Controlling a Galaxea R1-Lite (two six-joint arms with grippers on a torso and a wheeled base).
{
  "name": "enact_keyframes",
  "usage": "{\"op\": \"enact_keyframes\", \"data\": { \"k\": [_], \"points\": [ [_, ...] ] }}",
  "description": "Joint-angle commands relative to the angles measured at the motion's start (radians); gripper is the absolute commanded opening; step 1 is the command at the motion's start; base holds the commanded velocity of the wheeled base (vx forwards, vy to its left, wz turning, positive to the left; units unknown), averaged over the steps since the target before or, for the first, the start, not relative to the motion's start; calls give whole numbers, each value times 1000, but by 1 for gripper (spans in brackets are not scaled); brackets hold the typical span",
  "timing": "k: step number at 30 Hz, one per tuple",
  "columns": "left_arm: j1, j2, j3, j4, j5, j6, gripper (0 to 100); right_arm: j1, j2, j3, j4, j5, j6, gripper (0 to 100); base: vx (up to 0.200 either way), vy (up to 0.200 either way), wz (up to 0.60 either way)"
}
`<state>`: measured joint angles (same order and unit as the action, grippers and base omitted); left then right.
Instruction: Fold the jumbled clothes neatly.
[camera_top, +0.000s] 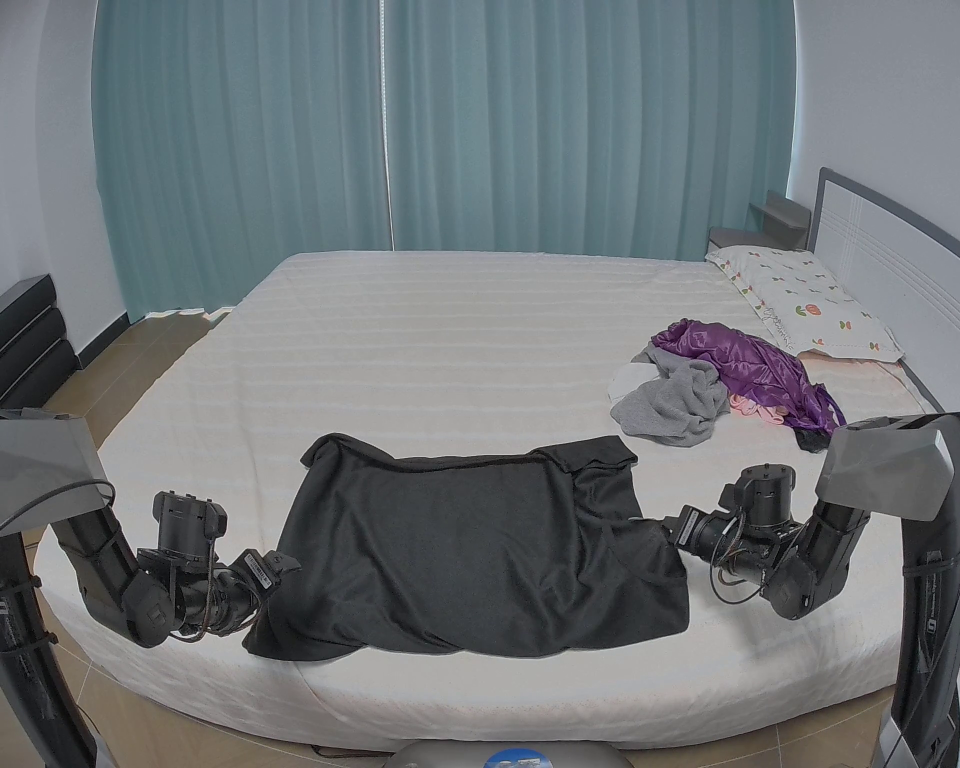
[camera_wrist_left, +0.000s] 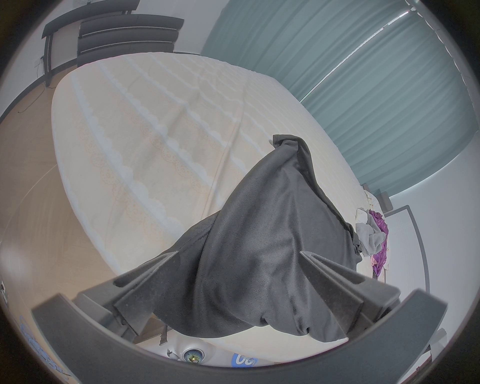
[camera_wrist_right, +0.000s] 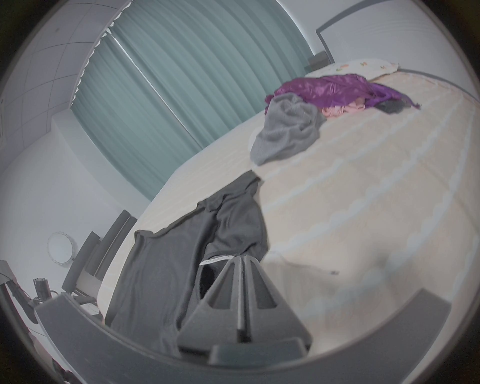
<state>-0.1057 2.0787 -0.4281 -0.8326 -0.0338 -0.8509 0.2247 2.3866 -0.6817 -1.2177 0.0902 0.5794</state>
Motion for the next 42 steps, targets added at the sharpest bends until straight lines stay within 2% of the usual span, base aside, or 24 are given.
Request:
{"op": "enact_keyframes", "data": {
  "k": [1,5,14,15,22,28,32,37,42],
  "points": [
    [-2,1,0,0,0,-1,100,-45,-20,-33,6,2,-35,0,0,0,0],
    [-2,0,0,0,0,-1,100,-73,5,-71,33,2,-76,0,0,0,0],
    [-3,1,0,0,0,-1,100,-73,114,-165,32,3,-79,0,0,0,0],
    [-2,1,0,0,0,-1,100,-76,135,-188,24,5,-75,100,0,0,0],
    [-2,1,-1,0,-1,-2,100,-87,79,-107,7,29,-47,100,0,0,0],
    [-2,0,0,0,-1,-2,100,-88,-12,119,-39,126,-56,100,0,0,0],
    [-2,0,0,0,-1,-2,100,-80,-14,229,-82,161,-58,100,0,0,0],
    [-2,-2,0,0,-1,-2,100,-80,13,281,-100,198,-76,100,0,0,0],
    [-2,-5,0,0,-1,-2,100,-65,56,278,-102,200,-111,100,0,0,0]
  ]
}}
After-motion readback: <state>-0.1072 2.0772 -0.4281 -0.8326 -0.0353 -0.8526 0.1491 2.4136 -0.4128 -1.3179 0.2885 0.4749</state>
